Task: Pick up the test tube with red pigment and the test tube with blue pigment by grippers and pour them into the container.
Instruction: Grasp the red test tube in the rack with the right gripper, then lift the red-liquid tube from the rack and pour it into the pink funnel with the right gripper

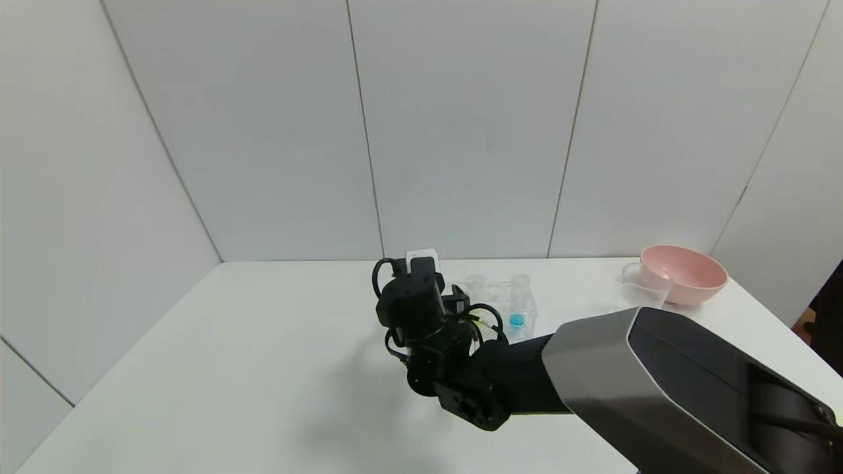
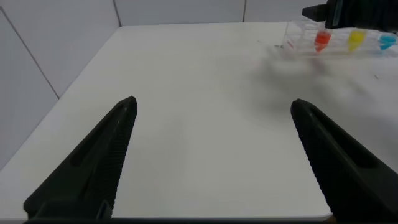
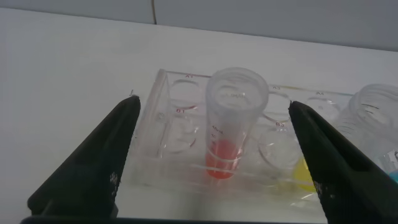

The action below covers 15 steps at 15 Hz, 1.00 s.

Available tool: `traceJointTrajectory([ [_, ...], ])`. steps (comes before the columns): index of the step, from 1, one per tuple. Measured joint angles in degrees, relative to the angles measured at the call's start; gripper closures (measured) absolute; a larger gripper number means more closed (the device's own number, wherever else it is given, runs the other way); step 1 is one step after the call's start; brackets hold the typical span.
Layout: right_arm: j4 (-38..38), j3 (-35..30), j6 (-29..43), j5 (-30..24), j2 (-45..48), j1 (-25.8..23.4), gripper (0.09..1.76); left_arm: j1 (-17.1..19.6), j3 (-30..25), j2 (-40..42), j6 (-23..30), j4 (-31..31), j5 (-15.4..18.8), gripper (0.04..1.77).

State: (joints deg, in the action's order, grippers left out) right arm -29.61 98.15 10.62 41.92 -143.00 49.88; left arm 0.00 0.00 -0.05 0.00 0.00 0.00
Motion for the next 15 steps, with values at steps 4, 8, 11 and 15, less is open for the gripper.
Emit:
traceJointTrajectory([
  [4, 0.06, 0.91, -0.26, 0.01, -0.44, -0.2, 0.56, 0.0, 0.0, 0.0, 0.0, 0.0, 0.0, 0.05],
  [8, 0.2, 0.65, -0.44, 0.06, -0.3, -0.28, 1.04, 0.0, 0.0, 0.0, 0.0, 0.0, 0.0, 0.05],
  [11, 0.17, 0.39, -0.46, 0.11, -0.11, -0.46, 1.35, 0.0, 0.0, 0.0, 0.0, -0.02, 0.0, 0.05],
  [15, 0.2, 0.37, -0.44, 0.04, 0.02, -0.57, 1.35, 0.0, 0.0, 0.0, 0.0, 0.0, 0.0, 0.05],
])
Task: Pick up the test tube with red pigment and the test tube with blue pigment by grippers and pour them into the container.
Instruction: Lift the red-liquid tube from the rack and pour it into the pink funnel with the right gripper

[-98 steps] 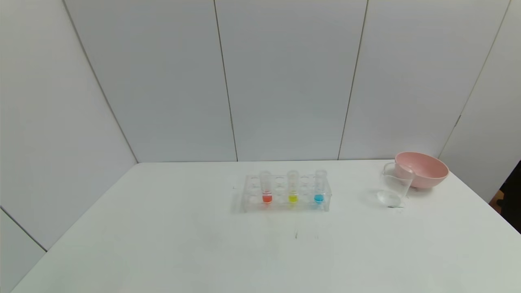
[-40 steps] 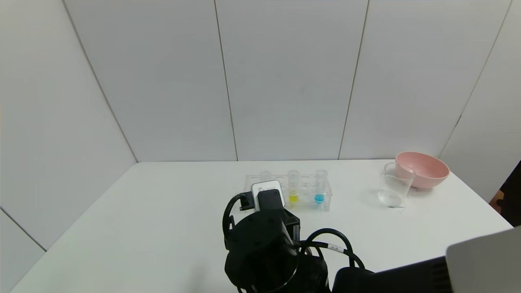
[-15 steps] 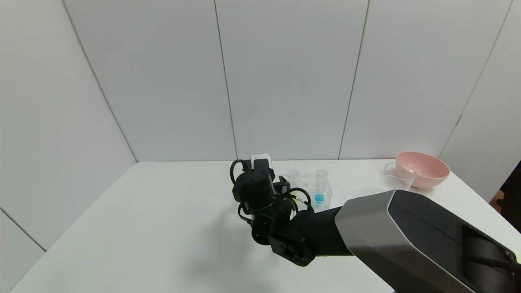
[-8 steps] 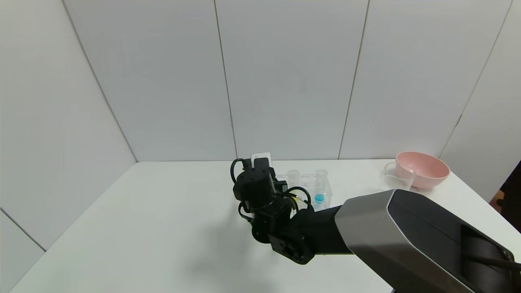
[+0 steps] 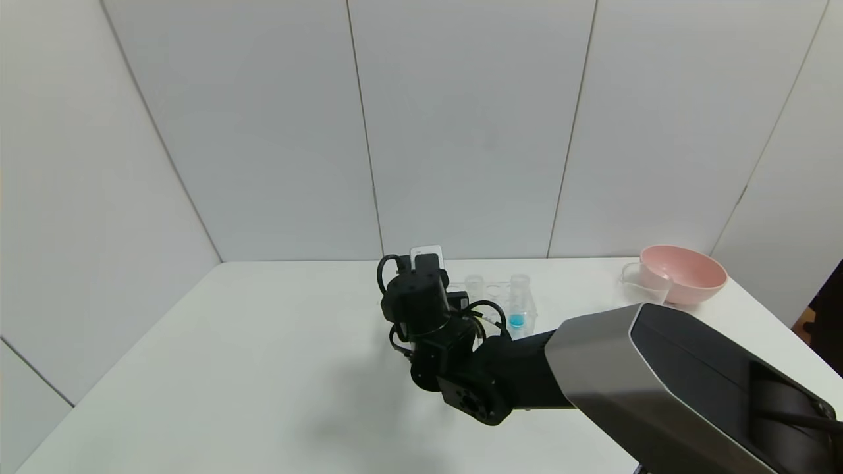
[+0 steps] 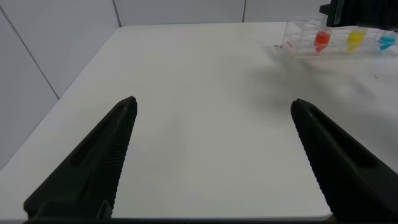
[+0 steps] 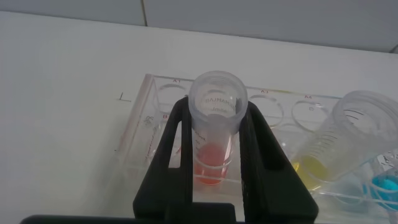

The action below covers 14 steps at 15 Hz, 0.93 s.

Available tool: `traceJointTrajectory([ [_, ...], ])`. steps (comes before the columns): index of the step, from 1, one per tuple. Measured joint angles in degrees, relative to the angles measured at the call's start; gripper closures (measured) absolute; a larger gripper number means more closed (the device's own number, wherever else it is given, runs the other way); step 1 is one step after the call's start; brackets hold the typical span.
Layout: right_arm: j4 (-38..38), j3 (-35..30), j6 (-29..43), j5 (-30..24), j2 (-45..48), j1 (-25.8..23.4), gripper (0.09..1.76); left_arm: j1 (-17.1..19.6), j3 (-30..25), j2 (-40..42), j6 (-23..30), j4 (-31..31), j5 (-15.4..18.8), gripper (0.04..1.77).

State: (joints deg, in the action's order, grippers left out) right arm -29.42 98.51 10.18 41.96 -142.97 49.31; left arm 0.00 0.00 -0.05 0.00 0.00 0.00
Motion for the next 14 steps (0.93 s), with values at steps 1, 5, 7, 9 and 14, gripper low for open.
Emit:
traceJointTrajectory([
  [1, 0.0, 0.0, 0.0, -0.02, 0.11, -0.02, 1.35, 0.0, 0.0, 0.0, 0.0, 0.0, 0.0, 0.05],
  [5, -0.02, 0.02, -0.13, -0.09, 1.84, -0.22, 1.35, 0.0, 0.0, 0.0, 0.0, 0.0, 0.0, 0.05],
  [7, 0.98, 0.02, -0.55, -0.09, 3.47, -0.26, 1.35, 0.0, 0.0, 0.0, 0.0, 0.0, 0.0, 0.05],
  [9, 2.16, 0.02, -0.68, -0.04, 5.32, -0.23, 1.35, 0.0, 0.0, 0.0, 0.0, 0.0, 0.0, 0.05],
  [14, 2.44, 0.02, -1.05, -0.02, 7.77, -0.2, 1.35, 0.0, 0.0, 0.0, -0.02, -0.02, 0.0, 0.05],
])
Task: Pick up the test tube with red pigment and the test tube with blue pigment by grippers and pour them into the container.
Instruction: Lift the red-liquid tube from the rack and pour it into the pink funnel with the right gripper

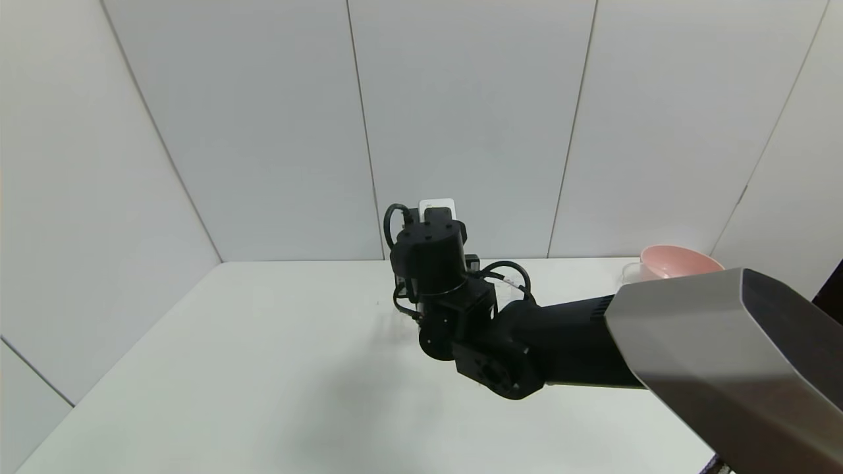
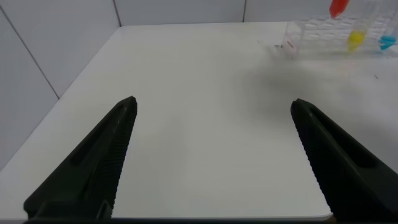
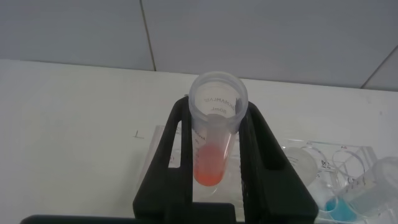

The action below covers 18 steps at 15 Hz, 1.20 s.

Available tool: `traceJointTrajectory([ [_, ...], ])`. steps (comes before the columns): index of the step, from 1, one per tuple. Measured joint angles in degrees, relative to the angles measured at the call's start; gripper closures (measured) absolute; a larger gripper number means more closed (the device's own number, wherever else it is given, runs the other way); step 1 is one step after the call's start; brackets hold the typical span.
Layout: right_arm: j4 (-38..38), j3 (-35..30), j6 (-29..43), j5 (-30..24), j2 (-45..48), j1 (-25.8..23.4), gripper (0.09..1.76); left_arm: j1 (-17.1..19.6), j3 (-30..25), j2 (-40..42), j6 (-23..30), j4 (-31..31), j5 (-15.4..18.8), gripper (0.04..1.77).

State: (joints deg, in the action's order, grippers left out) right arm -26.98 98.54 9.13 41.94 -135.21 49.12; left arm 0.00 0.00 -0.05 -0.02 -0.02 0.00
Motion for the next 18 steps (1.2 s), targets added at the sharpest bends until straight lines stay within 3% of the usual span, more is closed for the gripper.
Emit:
traceJointTrajectory([
  [7, 0.02, -0.3, -0.77, -0.01, 1.63, -0.06, 1.35, 0.0, 0.0, 0.0, 0.02, 0.02, 0.0, 0.05],
  [10, -0.39, -3.89, -1.69, -1.11, 2.9, 0.11, 1.35, 0.0, 0.0, 0.0, 0.02, 0.02, 0.0, 0.05],
  [14, -0.68, -14.67, -2.07, -10.41, 9.37, 0.24, 1.35, 0.0, 0.0, 0.0, 0.0, 0.02, 0.0, 0.05],
  [18, -0.3, -28.33, -5.99, -21.49, 20.68, -2.76, 1.35, 0.0, 0.0, 0.0, 0.02, 0.02, 0.0, 0.05],
])
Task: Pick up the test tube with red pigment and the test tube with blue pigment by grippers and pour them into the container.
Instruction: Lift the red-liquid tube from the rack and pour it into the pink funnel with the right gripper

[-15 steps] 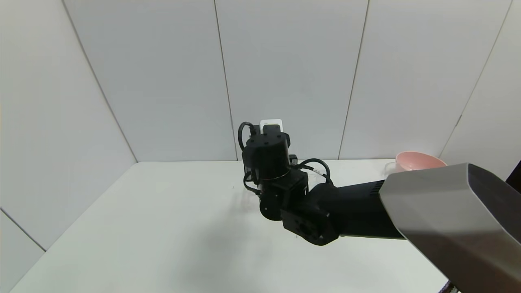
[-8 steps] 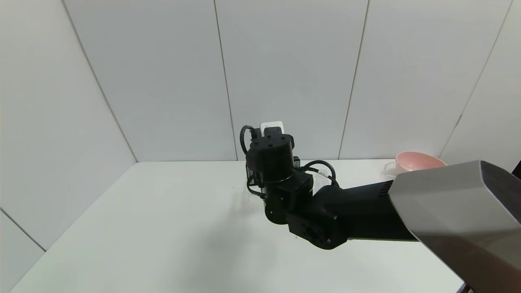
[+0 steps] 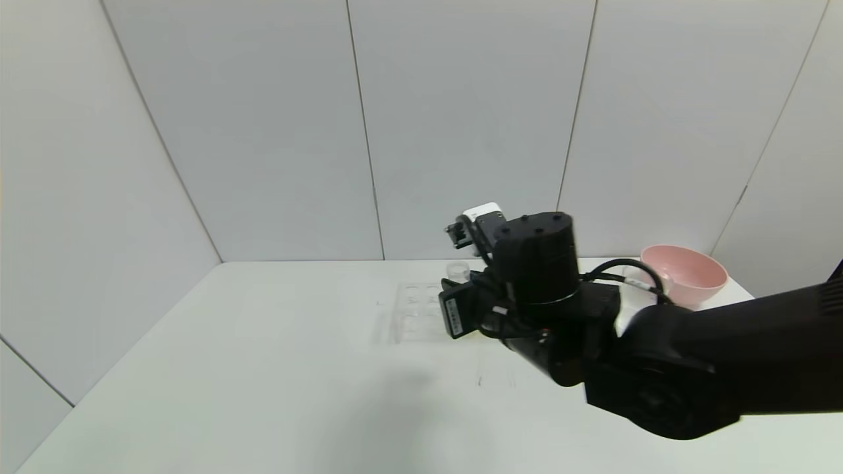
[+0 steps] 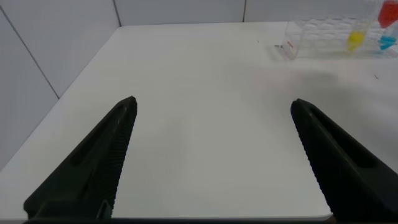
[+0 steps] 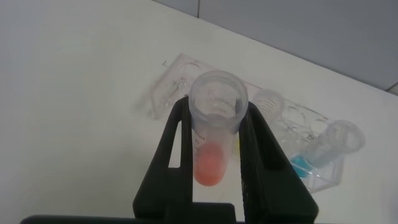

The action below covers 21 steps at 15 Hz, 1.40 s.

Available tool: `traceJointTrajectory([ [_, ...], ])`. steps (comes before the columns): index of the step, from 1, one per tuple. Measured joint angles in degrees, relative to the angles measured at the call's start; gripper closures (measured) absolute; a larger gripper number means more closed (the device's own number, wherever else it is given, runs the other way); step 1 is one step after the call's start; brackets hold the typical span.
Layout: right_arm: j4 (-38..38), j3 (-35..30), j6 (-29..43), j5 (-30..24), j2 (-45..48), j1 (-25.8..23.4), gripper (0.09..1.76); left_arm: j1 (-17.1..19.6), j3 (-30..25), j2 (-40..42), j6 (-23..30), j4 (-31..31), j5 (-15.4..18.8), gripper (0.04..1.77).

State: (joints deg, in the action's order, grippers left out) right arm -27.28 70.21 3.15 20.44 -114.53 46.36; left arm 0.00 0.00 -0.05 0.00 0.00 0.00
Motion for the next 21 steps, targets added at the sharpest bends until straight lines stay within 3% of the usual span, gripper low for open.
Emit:
traceJointTrajectory([
  [4, 5.25, -11.19, -5.49, -10.73, 12.36, -7.47, 1.35, 0.0, 0.0, 0.0, 0.0, 0.0, 0.0, 0.05],
  [8, 20.94, -13.87, -9.19, -18.88, 22.44, -19.32, 1.35, 0.0, 0.0, 0.0, 0.0, 0.0, 0.0, 0.05],
  [12, 25.34, -12.9, -19.21, -20.44, 25.26, -30.96, 1.35, 0.0, 0.0, 0.0, -0.02, 0.0, 0.0, 0.05],
  [18, 27.66, -6.05, -31.24, -20.6, 20.59, -38.57, 1.35, 0.0, 0.0, 0.0, 0.0, 0.0, 0.0, 0.05],
  [21, 35.6, 1.97, -35.06, -20.58, 16.87, -41.3, 1.35, 0.0, 0.0, 0.0, 0.0, 0.0, 0.0, 0.05],
])
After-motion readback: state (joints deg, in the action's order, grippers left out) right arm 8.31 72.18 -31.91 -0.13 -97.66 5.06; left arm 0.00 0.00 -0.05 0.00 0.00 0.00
